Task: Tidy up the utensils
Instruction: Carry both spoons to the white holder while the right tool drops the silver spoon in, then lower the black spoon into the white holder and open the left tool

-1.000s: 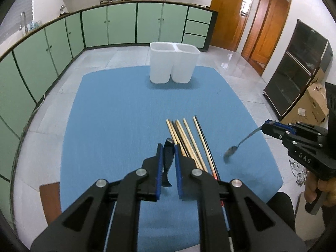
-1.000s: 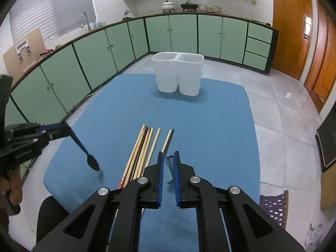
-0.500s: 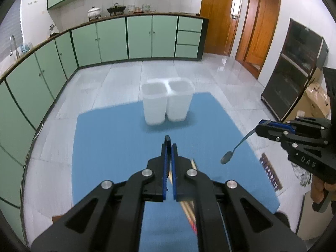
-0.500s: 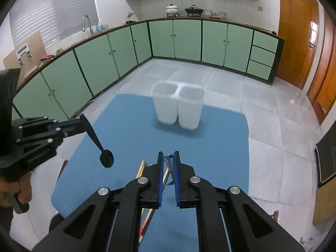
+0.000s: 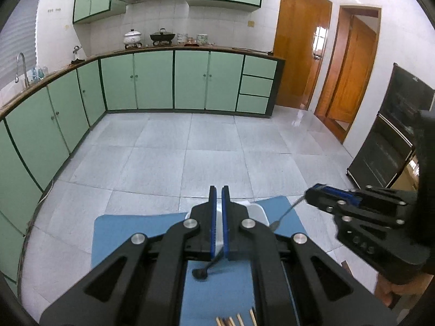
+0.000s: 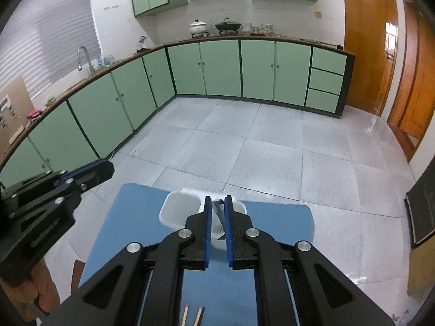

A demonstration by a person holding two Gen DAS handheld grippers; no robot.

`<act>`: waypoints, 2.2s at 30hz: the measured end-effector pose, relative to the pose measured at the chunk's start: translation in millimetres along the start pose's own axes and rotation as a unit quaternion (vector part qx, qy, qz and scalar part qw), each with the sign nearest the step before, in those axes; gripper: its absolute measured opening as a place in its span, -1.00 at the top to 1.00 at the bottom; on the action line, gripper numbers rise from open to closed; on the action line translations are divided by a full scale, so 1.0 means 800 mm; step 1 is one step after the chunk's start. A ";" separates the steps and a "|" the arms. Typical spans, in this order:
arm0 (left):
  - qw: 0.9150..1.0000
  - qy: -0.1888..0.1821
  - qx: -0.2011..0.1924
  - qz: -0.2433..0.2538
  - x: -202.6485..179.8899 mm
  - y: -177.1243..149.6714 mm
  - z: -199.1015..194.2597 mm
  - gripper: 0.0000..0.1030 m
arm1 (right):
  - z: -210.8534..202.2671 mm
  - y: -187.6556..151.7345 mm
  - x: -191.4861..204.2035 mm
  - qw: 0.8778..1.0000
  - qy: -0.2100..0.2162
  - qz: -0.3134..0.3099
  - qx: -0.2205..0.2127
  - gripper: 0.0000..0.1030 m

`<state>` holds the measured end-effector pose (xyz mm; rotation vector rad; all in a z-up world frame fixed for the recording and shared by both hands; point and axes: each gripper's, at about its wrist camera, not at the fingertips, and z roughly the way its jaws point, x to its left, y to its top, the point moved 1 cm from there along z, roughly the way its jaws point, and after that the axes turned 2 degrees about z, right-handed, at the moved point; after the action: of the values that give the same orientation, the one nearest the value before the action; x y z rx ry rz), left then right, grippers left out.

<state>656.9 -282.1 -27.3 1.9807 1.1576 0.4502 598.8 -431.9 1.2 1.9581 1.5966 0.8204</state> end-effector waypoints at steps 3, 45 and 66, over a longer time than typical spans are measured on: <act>1.000 -0.018 0.002 -0.011 0.008 -0.008 0.011 0.94 | 0.036 0.009 -0.010 1.000 0.003 0.006 0.014 0.83; 0.935 -0.031 0.160 0.316 -0.126 -0.242 0.192 0.82 | 0.090 -0.043 -0.077 0.999 0.005 0.028 0.025 0.80; 0.915 -0.044 0.235 0.323 -0.115 -0.235 0.226 1.00 | 0.084 -0.062 -0.105 0.999 -0.002 0.039 0.017 0.79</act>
<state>616.0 -389.2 -279.1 2.7808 0.5486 0.4254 600.5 -503.7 -93.2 2.0560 1.5508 0.8248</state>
